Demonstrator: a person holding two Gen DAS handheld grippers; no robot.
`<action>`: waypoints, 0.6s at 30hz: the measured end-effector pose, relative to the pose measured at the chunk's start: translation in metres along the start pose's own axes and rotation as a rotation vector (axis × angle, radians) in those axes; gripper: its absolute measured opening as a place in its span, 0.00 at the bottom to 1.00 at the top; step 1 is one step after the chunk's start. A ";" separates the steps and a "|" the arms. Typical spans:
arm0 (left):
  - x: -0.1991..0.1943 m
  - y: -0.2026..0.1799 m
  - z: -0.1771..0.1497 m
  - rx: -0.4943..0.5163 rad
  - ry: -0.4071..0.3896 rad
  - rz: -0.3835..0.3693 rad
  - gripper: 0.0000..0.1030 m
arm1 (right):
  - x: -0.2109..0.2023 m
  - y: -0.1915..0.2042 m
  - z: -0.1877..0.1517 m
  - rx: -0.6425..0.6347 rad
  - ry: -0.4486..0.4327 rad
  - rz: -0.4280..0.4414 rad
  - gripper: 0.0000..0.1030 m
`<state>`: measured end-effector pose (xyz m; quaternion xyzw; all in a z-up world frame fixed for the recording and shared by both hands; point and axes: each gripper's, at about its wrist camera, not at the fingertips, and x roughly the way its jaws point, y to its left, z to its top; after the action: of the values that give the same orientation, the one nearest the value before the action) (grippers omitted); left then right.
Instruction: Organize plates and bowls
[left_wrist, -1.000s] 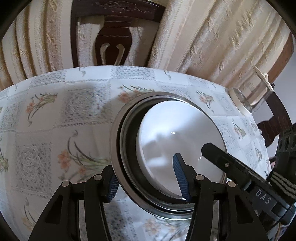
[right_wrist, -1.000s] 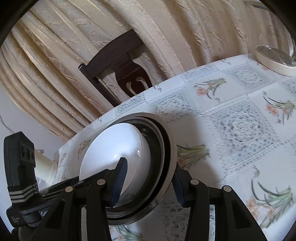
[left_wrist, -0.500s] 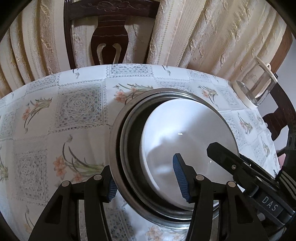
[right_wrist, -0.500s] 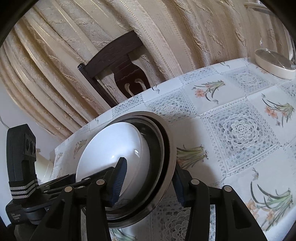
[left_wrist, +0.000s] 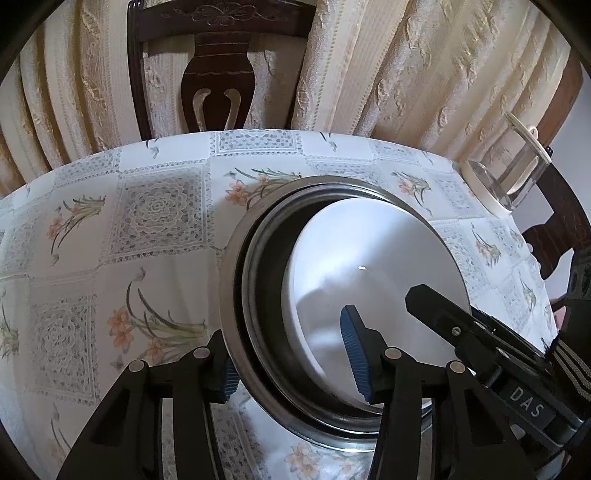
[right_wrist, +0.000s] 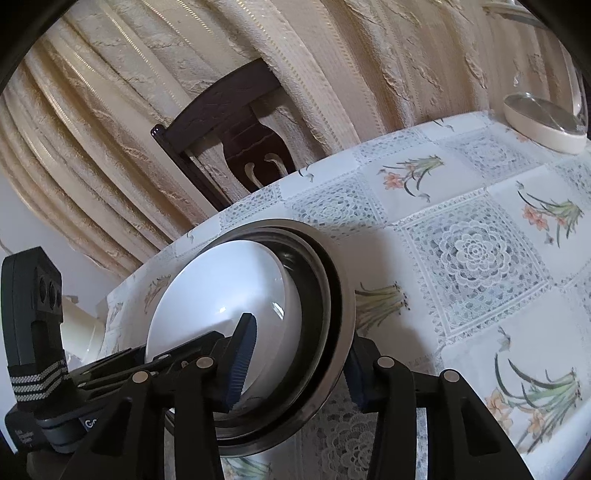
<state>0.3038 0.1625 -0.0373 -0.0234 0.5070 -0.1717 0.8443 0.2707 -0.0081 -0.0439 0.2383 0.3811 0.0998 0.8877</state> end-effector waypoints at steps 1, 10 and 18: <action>-0.001 -0.002 -0.001 -0.001 0.000 0.000 0.48 | -0.001 -0.001 0.000 0.007 0.005 0.002 0.45; -0.016 -0.013 -0.007 0.014 0.003 -0.001 0.48 | -0.020 -0.001 -0.006 0.022 0.006 0.010 0.45; -0.041 -0.031 -0.023 0.035 -0.010 -0.010 0.48 | -0.052 -0.001 -0.018 0.020 -0.016 0.013 0.45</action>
<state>0.2579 0.1493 -0.0076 -0.0117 0.4996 -0.1847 0.8462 0.2218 -0.0217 -0.0220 0.2505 0.3731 0.1000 0.8877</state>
